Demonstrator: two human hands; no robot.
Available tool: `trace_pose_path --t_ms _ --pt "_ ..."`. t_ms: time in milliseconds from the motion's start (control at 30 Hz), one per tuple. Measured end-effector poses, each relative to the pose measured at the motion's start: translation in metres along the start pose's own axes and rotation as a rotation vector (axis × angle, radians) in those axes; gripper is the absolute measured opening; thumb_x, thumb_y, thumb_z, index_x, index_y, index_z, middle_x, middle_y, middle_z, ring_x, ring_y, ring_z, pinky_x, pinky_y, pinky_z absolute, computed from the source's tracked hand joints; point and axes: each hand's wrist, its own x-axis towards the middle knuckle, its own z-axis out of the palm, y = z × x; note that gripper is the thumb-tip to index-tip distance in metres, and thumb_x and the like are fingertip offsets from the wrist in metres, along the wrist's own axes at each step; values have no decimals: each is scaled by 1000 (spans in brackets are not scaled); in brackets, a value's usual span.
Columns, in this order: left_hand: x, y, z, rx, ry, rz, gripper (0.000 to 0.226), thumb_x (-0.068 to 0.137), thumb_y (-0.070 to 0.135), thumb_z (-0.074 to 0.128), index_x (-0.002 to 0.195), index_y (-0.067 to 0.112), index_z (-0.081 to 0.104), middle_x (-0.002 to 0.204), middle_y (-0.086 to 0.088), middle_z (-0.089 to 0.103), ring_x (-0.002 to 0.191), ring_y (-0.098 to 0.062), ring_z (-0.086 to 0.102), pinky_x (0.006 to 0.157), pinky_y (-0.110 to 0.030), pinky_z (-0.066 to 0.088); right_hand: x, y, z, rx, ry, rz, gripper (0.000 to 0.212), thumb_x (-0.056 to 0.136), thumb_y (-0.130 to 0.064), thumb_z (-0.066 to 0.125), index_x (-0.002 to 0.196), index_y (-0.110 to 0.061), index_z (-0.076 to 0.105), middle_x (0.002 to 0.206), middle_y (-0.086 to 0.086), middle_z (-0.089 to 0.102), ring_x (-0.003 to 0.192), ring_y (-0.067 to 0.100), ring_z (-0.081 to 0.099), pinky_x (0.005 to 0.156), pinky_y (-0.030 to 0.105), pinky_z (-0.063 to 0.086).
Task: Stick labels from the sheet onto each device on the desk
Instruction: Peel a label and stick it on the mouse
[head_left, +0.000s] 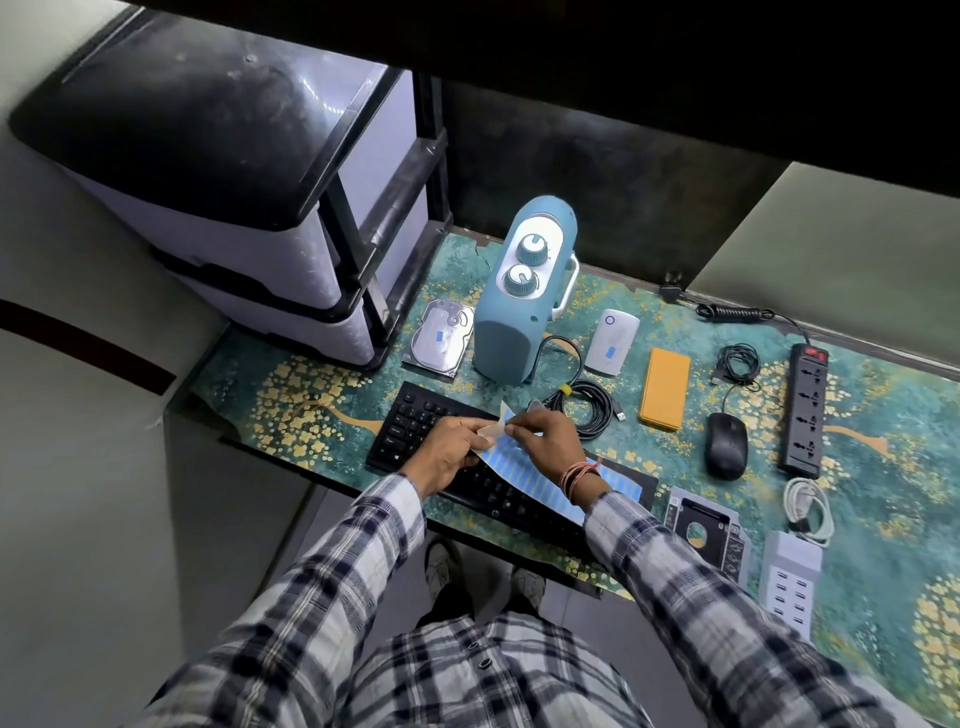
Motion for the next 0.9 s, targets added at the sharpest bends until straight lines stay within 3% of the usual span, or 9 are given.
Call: trace_pose_path --t_ms 167,333,500,667,767,900 --pt "-2 -2 1 -1 8 -2 32 89 -8 63 110 13 75 103 -2 73 93 -15 60 76 -29 44 -2 -2 0 23 -9 7 16 84 -27 76 90 -13 81 90 1 76 83 12 69 86 34 55" --pt "-4 -4 3 0 -3 13 30 89 -6 65 98 19 77 100 -1 74 90 -12 60 76 -28 43 -3 -4 1 5 -19 -19 16 86 -25 75 89 -11 81 87 0 75 81 13 67 81 33 54" --pt "-2 -7 3 9 2 17 31 89 -6 65 114 10 75 101 -2 73 91 -14 59 75 -29 44 -5 -6 -2 -48 -41 -81 16 90 -17 69 93 -5 79 92 7 75 80 14 64 82 32 53" --pt "-1 -10 2 -5 15 4 32 90 -7 62 117 8 73 102 -3 72 94 -17 60 80 -33 47 -6 -7 -3 -65 -29 -74 17 92 -16 66 94 -4 78 94 6 75 82 15 65 80 29 50" --pt "0 -12 1 -55 56 -2 31 90 -10 60 113 7 72 112 -12 72 100 -25 64 88 -42 51 -6 -4 -4 -24 10 -20 16 90 -19 67 89 -9 79 87 2 75 78 13 65 76 27 51" --pt "6 -16 -3 -40 232 -19 30 87 -11 62 113 1 70 113 -17 71 92 -28 65 78 -38 54 -7 3 -12 97 75 84 17 88 -21 69 76 -12 76 68 0 70 61 14 61 65 36 55"
